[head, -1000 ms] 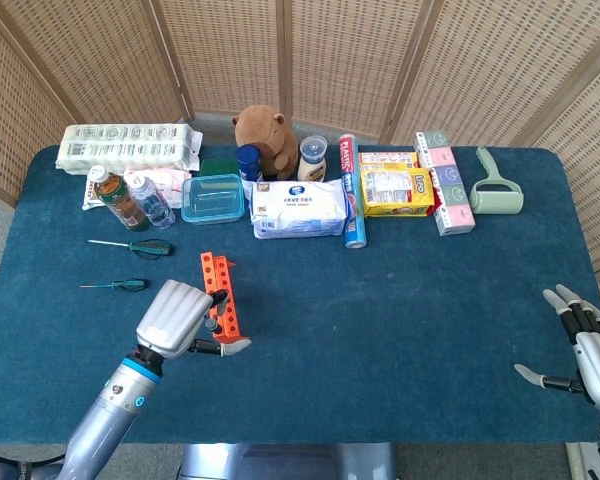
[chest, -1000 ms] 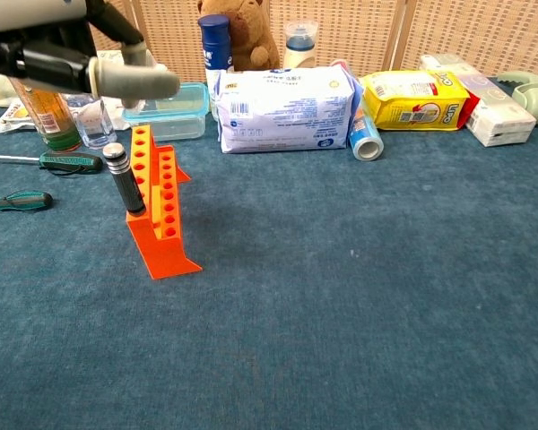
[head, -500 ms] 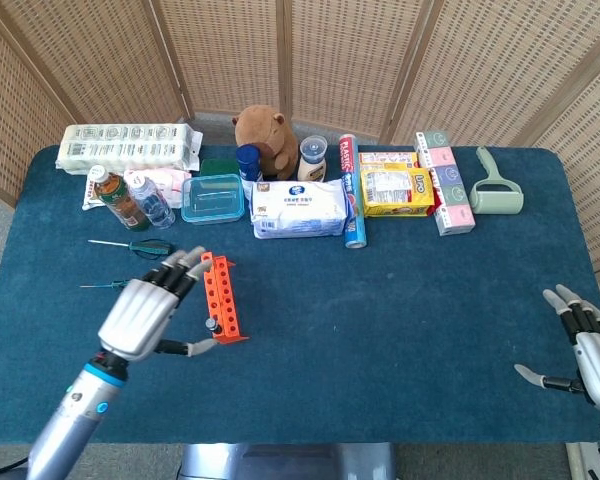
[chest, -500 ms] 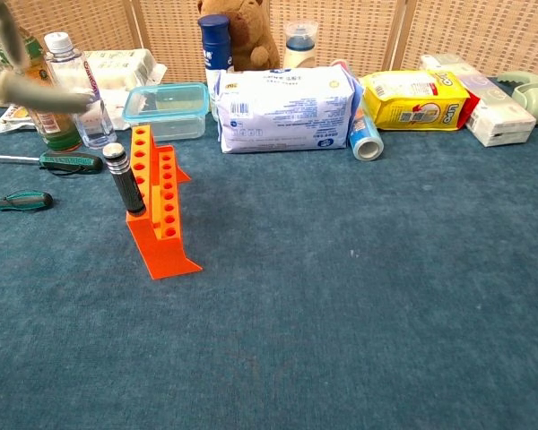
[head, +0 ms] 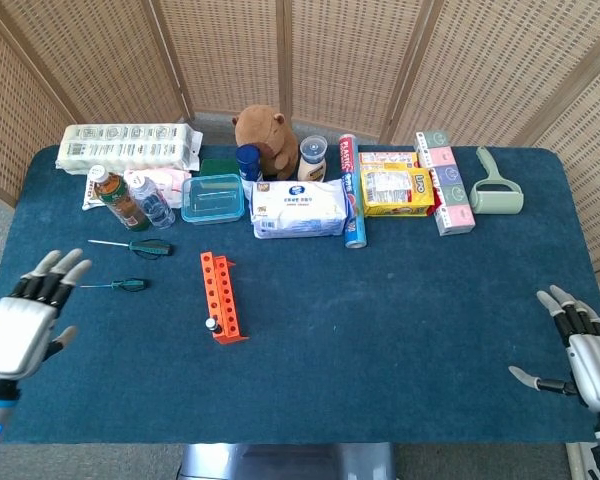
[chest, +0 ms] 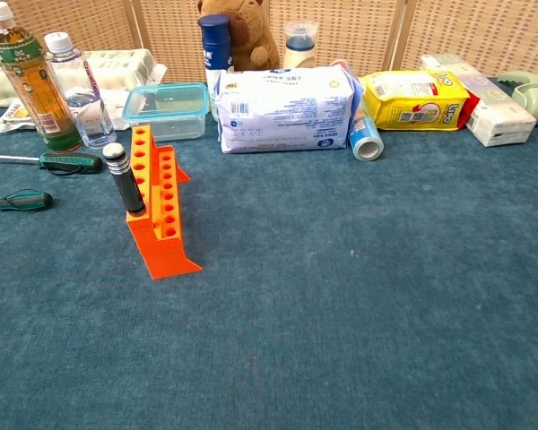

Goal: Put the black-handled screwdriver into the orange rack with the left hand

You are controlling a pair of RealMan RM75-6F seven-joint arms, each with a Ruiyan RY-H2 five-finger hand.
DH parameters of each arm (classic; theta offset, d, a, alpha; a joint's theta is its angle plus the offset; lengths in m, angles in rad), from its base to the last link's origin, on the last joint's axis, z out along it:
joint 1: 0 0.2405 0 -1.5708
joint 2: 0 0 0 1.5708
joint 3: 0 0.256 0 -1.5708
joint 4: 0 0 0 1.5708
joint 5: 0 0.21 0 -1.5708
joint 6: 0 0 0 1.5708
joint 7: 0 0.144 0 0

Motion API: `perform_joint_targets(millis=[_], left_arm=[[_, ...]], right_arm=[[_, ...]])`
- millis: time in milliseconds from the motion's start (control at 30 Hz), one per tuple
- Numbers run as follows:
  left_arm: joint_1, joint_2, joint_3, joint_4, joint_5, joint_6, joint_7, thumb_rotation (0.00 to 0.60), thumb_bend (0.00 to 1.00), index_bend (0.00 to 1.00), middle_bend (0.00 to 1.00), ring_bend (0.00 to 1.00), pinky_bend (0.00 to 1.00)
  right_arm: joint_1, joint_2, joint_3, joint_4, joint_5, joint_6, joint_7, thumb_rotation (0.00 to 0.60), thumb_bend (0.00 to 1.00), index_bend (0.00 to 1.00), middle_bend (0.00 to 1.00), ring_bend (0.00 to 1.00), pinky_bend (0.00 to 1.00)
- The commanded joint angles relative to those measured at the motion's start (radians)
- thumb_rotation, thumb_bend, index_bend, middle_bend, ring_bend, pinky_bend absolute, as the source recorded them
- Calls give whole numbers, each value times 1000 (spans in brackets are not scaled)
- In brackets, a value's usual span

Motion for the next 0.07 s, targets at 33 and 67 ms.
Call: perform_joint_targets(millis=[33,67], left_arm=[[92,-37,14,106,0,84,-149,600,54,0,0,0,229],[107,-46,9,130,-7,95,-167,600,58,0,0,0,229]], right_arm=[[-3,-4,1,1,2,4,-9,413,0,36,0,0,0],[-3,-7,1,1,5,3,-15,415,0,36,0,0,0]])
